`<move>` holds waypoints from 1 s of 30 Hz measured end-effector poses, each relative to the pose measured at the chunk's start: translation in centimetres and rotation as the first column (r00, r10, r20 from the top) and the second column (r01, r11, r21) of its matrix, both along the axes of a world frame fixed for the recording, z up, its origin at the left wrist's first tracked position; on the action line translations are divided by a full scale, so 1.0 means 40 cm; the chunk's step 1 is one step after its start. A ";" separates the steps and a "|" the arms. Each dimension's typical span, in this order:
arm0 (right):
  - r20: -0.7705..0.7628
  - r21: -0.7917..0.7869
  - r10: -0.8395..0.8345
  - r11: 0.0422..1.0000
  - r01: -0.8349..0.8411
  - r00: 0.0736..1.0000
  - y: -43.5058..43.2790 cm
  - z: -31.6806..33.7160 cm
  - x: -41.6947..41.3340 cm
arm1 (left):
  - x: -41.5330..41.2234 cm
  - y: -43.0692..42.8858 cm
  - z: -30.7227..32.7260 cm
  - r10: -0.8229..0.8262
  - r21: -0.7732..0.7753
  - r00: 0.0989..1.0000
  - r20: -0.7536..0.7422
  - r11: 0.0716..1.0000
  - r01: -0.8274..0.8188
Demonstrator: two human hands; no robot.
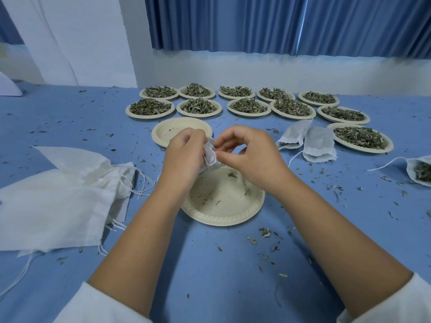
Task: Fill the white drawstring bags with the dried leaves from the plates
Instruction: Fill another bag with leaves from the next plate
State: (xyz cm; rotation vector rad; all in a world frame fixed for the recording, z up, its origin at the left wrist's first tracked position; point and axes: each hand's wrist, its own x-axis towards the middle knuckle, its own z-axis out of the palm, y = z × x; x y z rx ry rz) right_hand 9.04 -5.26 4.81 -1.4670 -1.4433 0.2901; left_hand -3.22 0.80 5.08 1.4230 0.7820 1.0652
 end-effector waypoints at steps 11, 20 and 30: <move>-0.306 -0.287 -0.097 0.958 0.005 0.947 0.009 -0.002 0.025 | -0.005 0.000 0.006 -0.026 0.005 0.999 0.020 1.000 0.026; -0.431 -0.281 -0.082 0.959 -0.047 0.899 0.017 -0.021 0.030 | 0.002 -0.007 -0.013 -0.062 0.213 0.987 -0.151 0.973 0.094; -0.301 -0.184 -0.130 0.980 0.077 0.945 0.002 0.012 0.037 | 0.005 0.023 -0.032 0.144 0.324 0.975 -0.170 0.943 -0.083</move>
